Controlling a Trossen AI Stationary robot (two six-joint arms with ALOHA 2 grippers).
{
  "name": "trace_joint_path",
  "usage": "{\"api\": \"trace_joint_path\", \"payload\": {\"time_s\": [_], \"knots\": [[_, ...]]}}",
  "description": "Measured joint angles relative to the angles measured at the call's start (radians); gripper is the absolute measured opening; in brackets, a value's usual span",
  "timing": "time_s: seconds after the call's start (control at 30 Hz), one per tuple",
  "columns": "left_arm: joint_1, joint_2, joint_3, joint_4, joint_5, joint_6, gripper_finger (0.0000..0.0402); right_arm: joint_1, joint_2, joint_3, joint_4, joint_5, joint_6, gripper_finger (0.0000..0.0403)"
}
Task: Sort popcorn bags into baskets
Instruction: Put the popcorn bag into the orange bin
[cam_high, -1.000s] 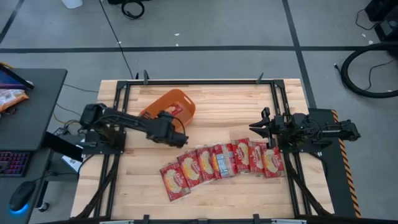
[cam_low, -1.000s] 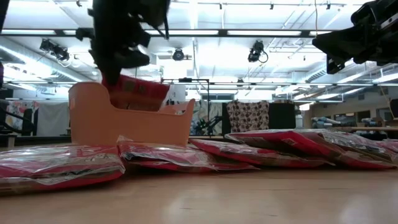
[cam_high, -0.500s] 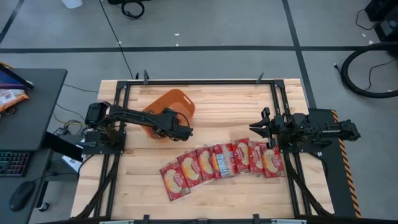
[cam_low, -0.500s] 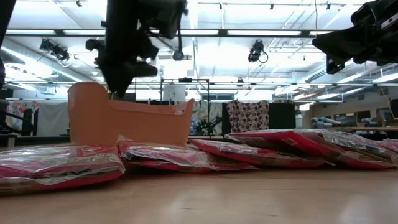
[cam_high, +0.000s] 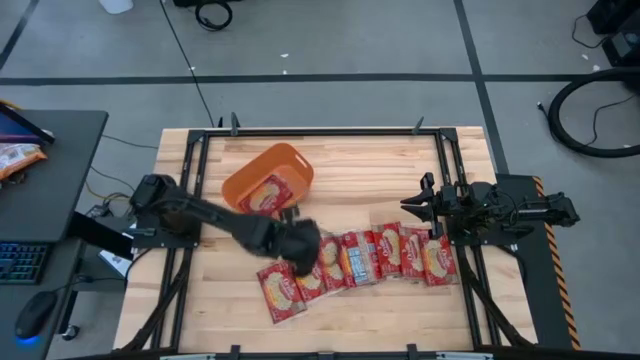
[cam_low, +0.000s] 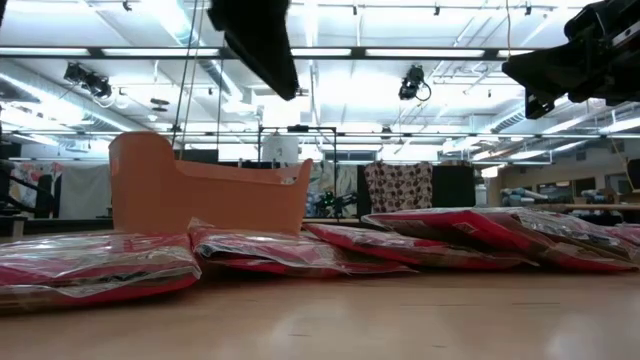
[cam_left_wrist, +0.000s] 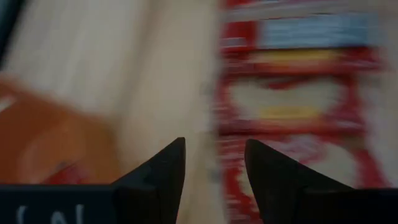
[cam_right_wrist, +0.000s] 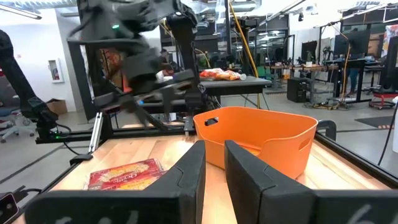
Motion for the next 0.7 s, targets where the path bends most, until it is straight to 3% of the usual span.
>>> {"api": "trace_joint_path", "payload": {"time_s": [0.17, 0.37, 0.7], "knots": [[-0.106, 0.0, -0.037, 0.026, 0.021, -0.013, 0.0172, 0.0, 0.0, 0.0, 0.0, 0.0, 0.0, 0.0066], [-0.165, 0.043, -0.069, 0.074, -0.071, -0.075, 0.0172, 0.0, 0.0, 0.0, 0.0, 0.0, 0.0, 0.0066], [-0.094, 0.236, -0.042, 0.244, -0.071, 0.277, 0.0172, 0.0, 0.0, 0.0, 0.003, 0.0, 0.0, 0.0066]]}}
